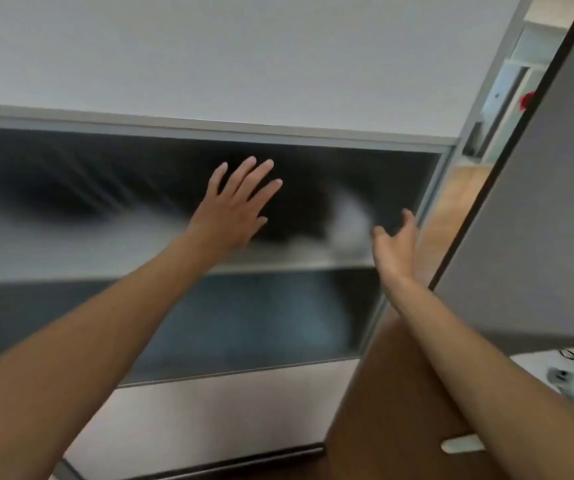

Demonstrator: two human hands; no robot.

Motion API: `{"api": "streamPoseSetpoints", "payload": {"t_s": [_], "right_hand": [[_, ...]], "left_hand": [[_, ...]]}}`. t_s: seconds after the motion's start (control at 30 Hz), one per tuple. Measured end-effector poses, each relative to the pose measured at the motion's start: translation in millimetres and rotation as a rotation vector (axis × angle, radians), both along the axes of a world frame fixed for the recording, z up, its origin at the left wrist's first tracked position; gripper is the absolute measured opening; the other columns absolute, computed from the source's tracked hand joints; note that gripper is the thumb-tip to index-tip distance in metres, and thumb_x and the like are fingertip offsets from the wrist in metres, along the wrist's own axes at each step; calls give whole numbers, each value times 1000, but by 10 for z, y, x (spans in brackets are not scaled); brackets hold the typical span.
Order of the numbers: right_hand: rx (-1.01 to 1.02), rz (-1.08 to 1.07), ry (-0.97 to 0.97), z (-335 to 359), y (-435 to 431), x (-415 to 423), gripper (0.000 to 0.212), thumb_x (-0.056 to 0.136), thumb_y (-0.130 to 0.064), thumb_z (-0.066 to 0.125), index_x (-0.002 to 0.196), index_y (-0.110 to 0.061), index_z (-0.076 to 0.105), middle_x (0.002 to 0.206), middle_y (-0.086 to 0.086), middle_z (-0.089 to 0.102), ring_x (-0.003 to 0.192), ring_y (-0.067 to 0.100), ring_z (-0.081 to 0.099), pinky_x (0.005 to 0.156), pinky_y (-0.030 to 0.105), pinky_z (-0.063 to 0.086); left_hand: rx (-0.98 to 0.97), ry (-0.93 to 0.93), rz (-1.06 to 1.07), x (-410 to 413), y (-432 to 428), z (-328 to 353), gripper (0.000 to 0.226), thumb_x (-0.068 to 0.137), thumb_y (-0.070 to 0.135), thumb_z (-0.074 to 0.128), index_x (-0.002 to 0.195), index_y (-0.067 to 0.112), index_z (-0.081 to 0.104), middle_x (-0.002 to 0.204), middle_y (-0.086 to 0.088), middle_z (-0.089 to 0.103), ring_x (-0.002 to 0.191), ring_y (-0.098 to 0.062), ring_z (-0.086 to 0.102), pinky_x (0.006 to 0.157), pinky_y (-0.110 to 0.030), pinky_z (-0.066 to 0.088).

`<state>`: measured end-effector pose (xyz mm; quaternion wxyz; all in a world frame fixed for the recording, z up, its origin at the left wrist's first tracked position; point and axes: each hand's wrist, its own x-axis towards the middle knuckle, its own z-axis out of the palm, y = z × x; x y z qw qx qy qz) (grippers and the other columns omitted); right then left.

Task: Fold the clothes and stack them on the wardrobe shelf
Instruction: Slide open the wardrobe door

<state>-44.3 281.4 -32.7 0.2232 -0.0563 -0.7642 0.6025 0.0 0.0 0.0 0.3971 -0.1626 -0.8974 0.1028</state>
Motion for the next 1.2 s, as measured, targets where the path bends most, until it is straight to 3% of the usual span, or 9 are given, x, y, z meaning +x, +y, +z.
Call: {"api": "streamPoseSetpoints", "payload": {"t_s": [0.13,0.27,0.43,0.63,0.8,0.87,0.93,1.07,1.2], "right_hand": [[-130,-204,-101,274,352,-512,79,93,-19,61,157,-9,17,165,12,16,150,29,20,121,35,17],[-159,-151,-130,160,585,-870,76,91,-18,62,155,-10,22,161,13,24,146,31,29,120,44,26],[-200,-214,-55,28,584,-1005,71,86,-7,60,151,-11,32,152,11,38,140,29,39,115,35,33],[-192,-79,-42,-66,612,-906,69,83,-4,57,149,-14,36,147,10,44,133,29,46,116,43,37],[-137,65,-37,-122,401,-725,70,86,4,53,150,-16,33,150,5,41,138,21,41,118,42,34],[-133,147,-6,-156,277,-647,69,88,7,53,150,-15,34,149,5,42,137,20,43,117,40,36],[-125,229,29,-188,148,-549,66,89,8,57,148,-15,37,145,3,46,134,15,45,114,33,40],[-71,442,110,-254,-65,-400,58,86,9,60,131,-27,47,119,-16,58,105,-15,57,88,7,47],[95,729,36,-252,-85,-477,71,78,18,44,135,-24,51,119,0,63,111,13,63,93,25,52]], "left_hand": [[-133,17,99,-371,-29,185,81,96,45,56,158,21,11,167,-7,6,153,-30,4,120,-56,3],[-173,44,118,-597,-232,29,87,95,50,52,156,30,-7,164,2,-11,150,-20,-23,116,-44,-24],[-173,129,116,-651,-272,-37,80,94,48,58,158,25,15,164,0,2,151,-18,-20,119,-47,-15],[-157,206,104,-618,-474,-182,67,102,46,41,159,26,13,167,1,-1,154,-25,-5,121,-52,-8],[80,120,139,-424,-559,-391,75,100,22,52,159,25,6,166,5,-10,152,-26,-15,118,-45,-17],[59,101,143,-320,-524,-490,75,99,13,54,159,23,10,167,3,-6,153,-28,-7,119,-45,-9],[-23,65,118,-240,-383,-578,77,90,7,61,156,20,24,167,-3,10,152,-29,13,116,-50,14],[-27,-56,-51,-247,129,-505,52,80,10,63,131,14,56,143,-10,50,120,-33,51,85,-45,36],[241,-326,70,-400,711,-314,23,93,35,52,112,25,60,101,0,71,91,-29,67,73,-39,47]]}}
